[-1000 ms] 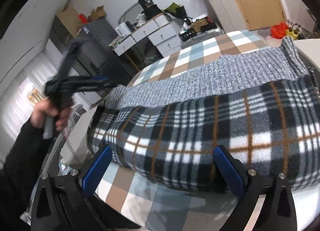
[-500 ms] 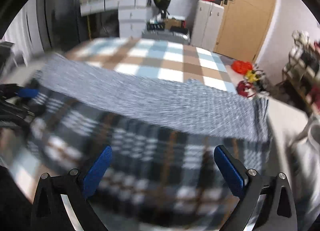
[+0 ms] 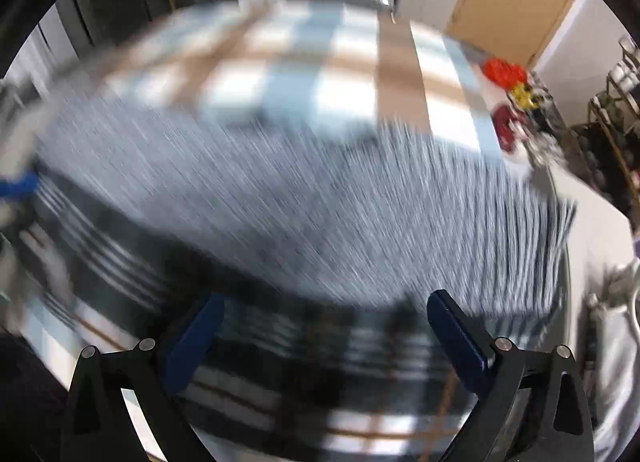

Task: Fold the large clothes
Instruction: 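Press the folded knit hem flat with both grippers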

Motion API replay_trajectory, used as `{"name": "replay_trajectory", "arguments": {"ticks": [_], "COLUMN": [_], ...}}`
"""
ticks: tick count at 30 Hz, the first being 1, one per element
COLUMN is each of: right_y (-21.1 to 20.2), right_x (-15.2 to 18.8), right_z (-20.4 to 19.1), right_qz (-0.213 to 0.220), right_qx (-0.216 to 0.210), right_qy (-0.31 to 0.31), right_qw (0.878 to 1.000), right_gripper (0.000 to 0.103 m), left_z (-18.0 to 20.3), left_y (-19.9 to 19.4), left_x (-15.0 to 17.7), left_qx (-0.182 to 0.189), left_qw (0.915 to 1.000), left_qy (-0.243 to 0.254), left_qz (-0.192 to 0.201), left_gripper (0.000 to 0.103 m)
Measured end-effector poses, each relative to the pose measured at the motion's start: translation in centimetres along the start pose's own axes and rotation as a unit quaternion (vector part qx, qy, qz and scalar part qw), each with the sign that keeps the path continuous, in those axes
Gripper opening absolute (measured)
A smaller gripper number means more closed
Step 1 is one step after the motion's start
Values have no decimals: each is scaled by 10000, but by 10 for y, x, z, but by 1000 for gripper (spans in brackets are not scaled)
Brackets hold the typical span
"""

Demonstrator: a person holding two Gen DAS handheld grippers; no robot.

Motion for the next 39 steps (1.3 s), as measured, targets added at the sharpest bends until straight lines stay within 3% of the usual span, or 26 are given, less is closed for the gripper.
{"name": "replay_trajectory", "arguments": {"ticks": [2,3,6,8,10,13,17,19,21,22,24,27,28,32,36,39], "right_y": [1,9,46,73,77,75,47,22,3,-9,-20,-14,-7,35,43,35], "right_x": [-15,-22,-29,-18,-15,-12,-13,-13,-13,-10,-3,7,12,33,32,27], "right_z": [-22,-35,-56,-58,-61,-59,-46,-20,4,21,50,89,98,105,103,103], "right_qz": [25,-54,-444,-806,-711,-764,-474,-89,193,328,424,229,95,-536,-481,-566], "right_qx": [-153,-156,180,448,612,545,53,-102,-86,-35,125,355,398,502,565,627], "right_qy": [-47,-135,-604,-700,-774,-778,-712,-369,-44,117,340,731,838,838,959,901], "right_qw": [9999,9998,9970,9933,9926,9925,9963,9992,9998,9994,9984,9964,9956,9938,9926,9924], "right_gripper": [103,103,103,103,103,103,103,103,103,103,103,103,103,103,103,103], "left_z": [-19,-29,-40,-44,-41,-40,-46,-46,-39,-35,-16,15,22,31,23,26], "left_y": [20,30,53,61,65,68,50,31,3,-7,-30,-28,-19,29,59,51], "left_x": [-8,-10,-12,-2,7,10,12,11,5,3,0,2,1,10,23,27], "left_qx": [144,37,-7,-198,-374,-433,-383,-620,-656,-618,-195,595,631,-11,-381,-629], "left_qw": [9989,9978,9954,9941,9944,9937,9911,9917,9941,9945,9954,9952,9960,9993,9958,9945], "left_qy": [-400,-608,-849,-891,-726,-682,-1007,-968,-859,-842,-823,-679,-587,-126,-67,76], "left_qz": [-174,-263,-435,-591,-671,-772,-784,-582,-115,79,447,364,242,-364,-827,-835], "left_gripper": [68,68,68,68,68,79,80,80,80,80,80,80,80,80,80,80]}}
Point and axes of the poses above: each gripper's, at about its wrist camera, not at the fingertips, and y roughly the way its jaws point, z to its right, x to its underside, the point moved 7 cm from there along y, roughly the way its jaws point, and after that the axes turned 5 degrees about -x, right-handed, at the moved point
